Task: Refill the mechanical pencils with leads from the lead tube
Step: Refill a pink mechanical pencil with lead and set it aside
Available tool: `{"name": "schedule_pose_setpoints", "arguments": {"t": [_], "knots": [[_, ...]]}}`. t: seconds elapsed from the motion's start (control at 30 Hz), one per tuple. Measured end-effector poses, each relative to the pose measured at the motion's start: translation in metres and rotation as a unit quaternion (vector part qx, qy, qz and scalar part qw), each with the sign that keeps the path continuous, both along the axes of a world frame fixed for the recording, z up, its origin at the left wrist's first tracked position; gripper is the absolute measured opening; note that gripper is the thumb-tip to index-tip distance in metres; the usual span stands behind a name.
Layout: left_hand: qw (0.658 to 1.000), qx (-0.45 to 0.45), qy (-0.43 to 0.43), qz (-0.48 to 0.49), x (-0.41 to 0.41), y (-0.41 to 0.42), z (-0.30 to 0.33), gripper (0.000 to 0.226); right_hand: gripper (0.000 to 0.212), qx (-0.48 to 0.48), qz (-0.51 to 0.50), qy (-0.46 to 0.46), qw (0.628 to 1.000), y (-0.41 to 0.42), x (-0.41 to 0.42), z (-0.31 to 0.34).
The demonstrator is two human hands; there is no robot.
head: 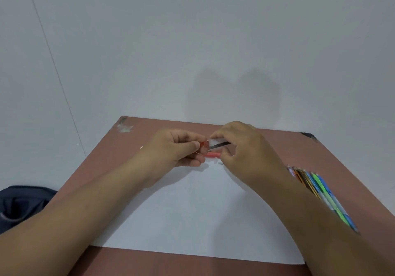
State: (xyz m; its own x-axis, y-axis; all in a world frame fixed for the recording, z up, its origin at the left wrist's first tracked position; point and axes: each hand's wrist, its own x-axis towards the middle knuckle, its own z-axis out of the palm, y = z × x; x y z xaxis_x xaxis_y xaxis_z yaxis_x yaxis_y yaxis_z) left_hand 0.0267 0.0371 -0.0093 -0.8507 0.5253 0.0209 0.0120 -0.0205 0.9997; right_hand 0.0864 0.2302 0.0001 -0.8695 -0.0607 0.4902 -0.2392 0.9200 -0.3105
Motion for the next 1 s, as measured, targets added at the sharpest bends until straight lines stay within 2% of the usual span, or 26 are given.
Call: {"name": "schedule_pose_setpoints", "arguments": {"t": [0.13,0.37,0.5,0.53,0.67,0.8,0.9,1.0], "knots": [[0.998,0.002,-0.053,-0.023,-0.0002,-0.0002,-0.0009,0.022,0.041,0.011,-0.006,0.012,1.0,0.0009,-0.0028,-0.0028],[0.997,-0.004,-0.074,-0.016,0.0004,0.0029,-0.0033,0.022,0.036,-0.026,0.003,0.004,1.0,0.0007,-0.0015,-0.0008],[0.996,0.0,-0.081,-0.022,0.0004,0.0023,-0.0024,0.023,0.072,-0.031,-0.016,-0.014,0.999,-0.003,0.002,0.0026],[0.996,0.0,-0.081,-0.022,0.0005,0.0022,-0.0021,0.023,0.075,-0.019,-0.014,-0.013,1.0,-0.003,0.0023,0.0024],[0.997,-0.006,-0.078,-0.021,0.0001,0.0027,-0.0037,0.023,0.049,0.04,0.013,0.034,0.999,0.002,-0.0013,-0.0043],[0.997,-0.007,-0.07,-0.021,-0.0007,0.0033,-0.0047,0.023,0.053,0.043,0.005,0.016,0.999,0.0018,-0.0032,-0.0046],[0.998,-0.007,-0.066,-0.012,-0.0011,0.0035,-0.0053,0.023,0.047,0.041,0.011,0.031,0.999,0.0017,-0.0035,-0.0053],[0.998,-0.004,-0.069,-0.008,-0.0014,0.004,-0.0052,0.023,0.052,0.029,0.006,0.022,0.999,0.0024,-0.0036,-0.0058]]}}
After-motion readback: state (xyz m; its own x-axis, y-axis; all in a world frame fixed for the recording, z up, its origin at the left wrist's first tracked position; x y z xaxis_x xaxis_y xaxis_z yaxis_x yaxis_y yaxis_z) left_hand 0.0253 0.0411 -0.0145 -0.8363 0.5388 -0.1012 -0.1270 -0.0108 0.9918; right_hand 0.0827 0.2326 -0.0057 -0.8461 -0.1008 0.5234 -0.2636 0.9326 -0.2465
